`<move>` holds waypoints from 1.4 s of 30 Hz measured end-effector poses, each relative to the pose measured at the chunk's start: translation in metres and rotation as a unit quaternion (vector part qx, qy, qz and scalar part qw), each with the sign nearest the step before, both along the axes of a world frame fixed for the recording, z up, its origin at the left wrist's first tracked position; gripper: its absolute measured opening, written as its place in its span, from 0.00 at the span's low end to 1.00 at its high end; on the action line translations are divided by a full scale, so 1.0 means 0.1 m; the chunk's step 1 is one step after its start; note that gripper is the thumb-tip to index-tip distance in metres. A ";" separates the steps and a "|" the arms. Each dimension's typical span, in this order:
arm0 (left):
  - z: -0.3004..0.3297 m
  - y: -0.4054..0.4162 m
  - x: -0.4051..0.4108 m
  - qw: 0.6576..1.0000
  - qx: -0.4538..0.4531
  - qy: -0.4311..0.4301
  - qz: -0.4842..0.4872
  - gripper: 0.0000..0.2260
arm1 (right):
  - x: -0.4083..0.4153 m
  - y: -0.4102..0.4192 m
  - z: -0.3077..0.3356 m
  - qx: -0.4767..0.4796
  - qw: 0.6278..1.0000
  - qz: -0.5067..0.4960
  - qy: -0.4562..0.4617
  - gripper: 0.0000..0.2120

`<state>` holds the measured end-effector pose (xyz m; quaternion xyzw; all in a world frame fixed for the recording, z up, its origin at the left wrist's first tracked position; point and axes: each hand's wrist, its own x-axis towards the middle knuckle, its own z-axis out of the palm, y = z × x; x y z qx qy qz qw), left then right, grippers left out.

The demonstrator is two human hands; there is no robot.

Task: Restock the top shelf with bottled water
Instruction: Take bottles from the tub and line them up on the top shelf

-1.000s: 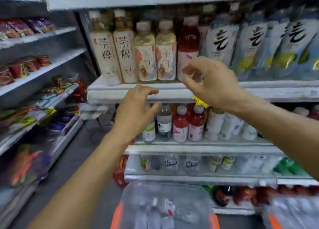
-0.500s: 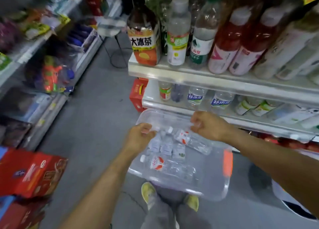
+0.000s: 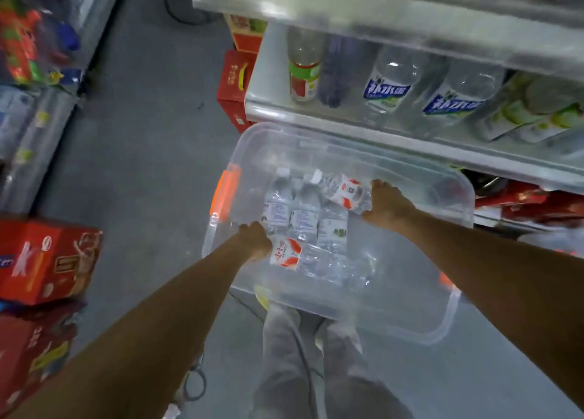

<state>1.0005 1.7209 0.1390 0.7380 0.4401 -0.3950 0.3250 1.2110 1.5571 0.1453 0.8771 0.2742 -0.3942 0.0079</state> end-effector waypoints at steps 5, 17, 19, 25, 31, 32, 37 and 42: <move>0.12 0.03 0.18 0.928 -0.116 -0.158 0.317 0.08 | -0.07 -0.01 -0.24 -0.025 0.997 0.051 -0.053 0.37; -0.13 -0.93 0.68 0.741 -0.291 -0.224 0.562 0.17 | -0.06 -0.24 -0.41 0.029 1.000 0.002 -0.009 0.30; -0.10 -1.03 0.81 0.772 -0.252 -0.243 0.531 0.23 | -0.07 -0.26 -0.41 0.038 0.999 -0.004 -0.005 0.29; 0.02 -1.09 0.86 0.798 -0.133 -0.273 0.520 0.18 | -0.07 -0.39 -0.25 0.063 0.994 -0.059 0.065 0.29; 0.42 -0.91 0.65 0.793 -0.087 -0.277 0.536 0.27 | -0.10 -0.61 0.21 0.140 0.945 -0.200 0.218 0.22; 0.52 -0.87 0.62 0.793 -0.089 -0.280 0.533 0.28 | -0.12 -0.64 0.33 0.154 0.936 -0.212 0.234 0.17; 1.05 -0.76 0.50 0.780 -0.068 -0.349 0.515 0.24 | -0.26 -0.70 0.97 0.236 0.901 -0.234 0.280 0.20; 1.72 -0.70 0.43 0.778 -0.056 -0.416 0.468 0.23 | -0.39 -0.70 1.68 0.276 0.897 -0.189 0.289 0.39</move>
